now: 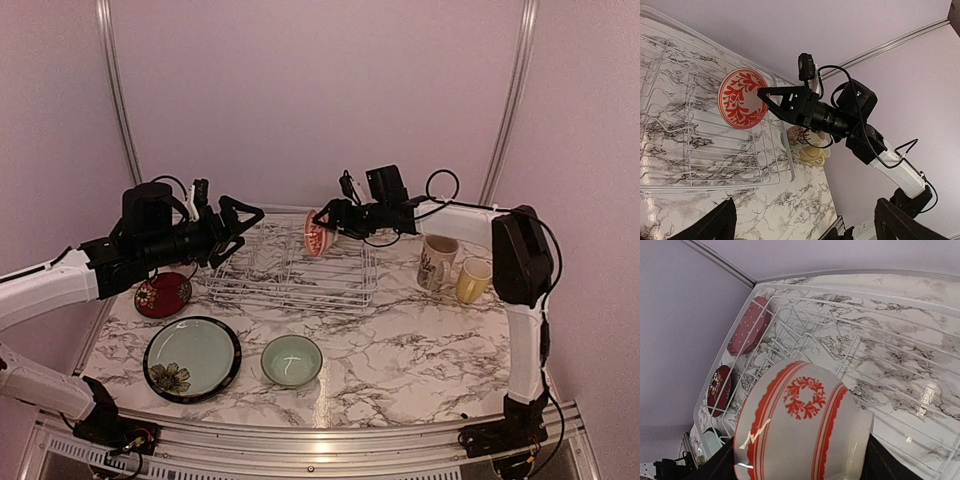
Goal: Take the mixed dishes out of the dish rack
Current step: Pass from the right arm to the left
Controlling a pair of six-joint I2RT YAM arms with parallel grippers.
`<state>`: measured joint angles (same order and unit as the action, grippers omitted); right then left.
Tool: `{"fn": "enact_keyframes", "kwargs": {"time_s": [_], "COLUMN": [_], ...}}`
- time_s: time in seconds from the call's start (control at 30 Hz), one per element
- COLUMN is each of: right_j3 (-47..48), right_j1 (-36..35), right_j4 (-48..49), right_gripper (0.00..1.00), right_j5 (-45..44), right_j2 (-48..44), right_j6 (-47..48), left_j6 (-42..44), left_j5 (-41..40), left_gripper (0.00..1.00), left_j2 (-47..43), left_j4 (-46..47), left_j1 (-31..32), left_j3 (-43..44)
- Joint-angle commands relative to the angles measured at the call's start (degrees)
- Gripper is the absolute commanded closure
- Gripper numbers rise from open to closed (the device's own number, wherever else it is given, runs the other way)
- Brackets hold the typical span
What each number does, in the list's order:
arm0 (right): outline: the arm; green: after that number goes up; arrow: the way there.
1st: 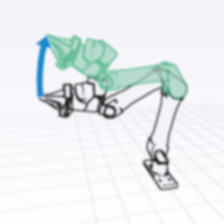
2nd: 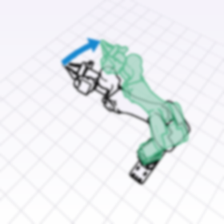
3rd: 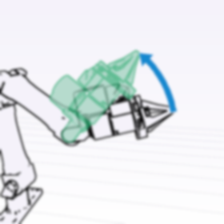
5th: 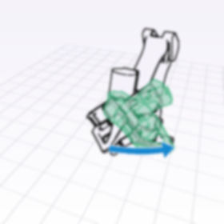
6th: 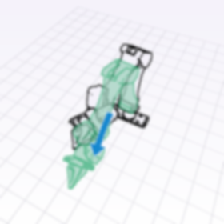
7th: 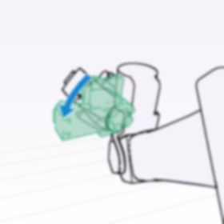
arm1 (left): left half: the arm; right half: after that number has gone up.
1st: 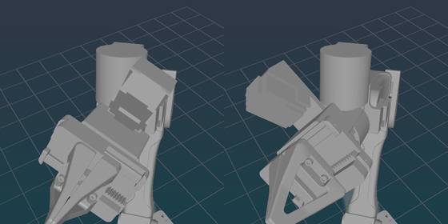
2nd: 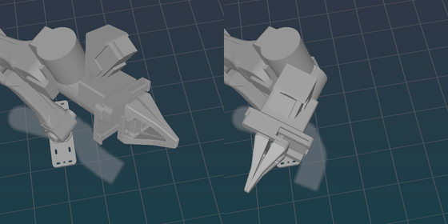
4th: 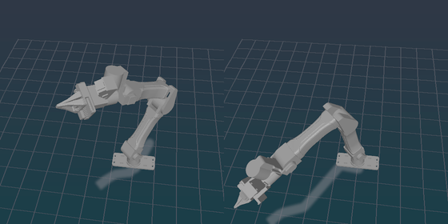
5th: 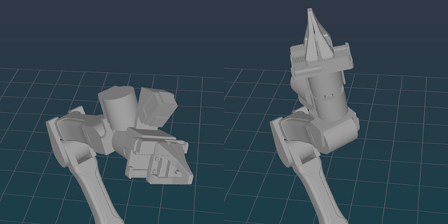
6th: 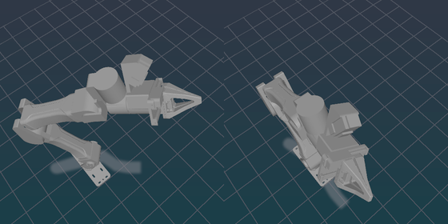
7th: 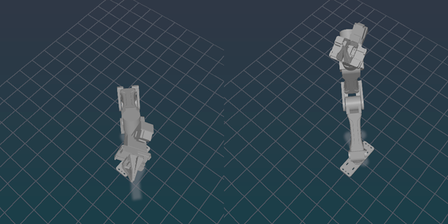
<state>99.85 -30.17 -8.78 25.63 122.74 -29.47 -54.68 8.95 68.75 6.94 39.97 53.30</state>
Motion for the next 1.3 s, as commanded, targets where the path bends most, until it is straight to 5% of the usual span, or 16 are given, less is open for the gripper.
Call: {"fn": "enact_keyframes", "kwargs": {"time_s": [0.0, 0.43, 0.87, 1.27], "right_j3": [-2.6, -7.8, -15.6, -19.7], "right_j1": [1.3, 3.3, 3.3, 3.2], "right_j4": [13.8, 23.0, 49.1, 60.1], "right_gripper": [0.58, 0.58, 0.58, 0.58], "right_j5": [6.9, 11.3, 19.1, 20.9], "right_j2": [-3.9, -6.5, -6.1, -7.3], "right_j6": [-8.1, -16.9, -37.9, -44.4], "left_j6": [-5.0, -11.2, -19.0, -15.1], "left_j5": [6.2, 7.3, 11.0, 5.4], "left_gripper": [0.01, 0.02, 0.15, 0.24], "left_j2": [2.2, 10.8, 30.4, 34.1], "left_j4": [10.4, 16.5, 28.1, 17.5], "left_j1": [-2.5, -7.4, -5.3, -4.0], "left_j3": [-3.3, 0.8, 11.4, 18.1]}}
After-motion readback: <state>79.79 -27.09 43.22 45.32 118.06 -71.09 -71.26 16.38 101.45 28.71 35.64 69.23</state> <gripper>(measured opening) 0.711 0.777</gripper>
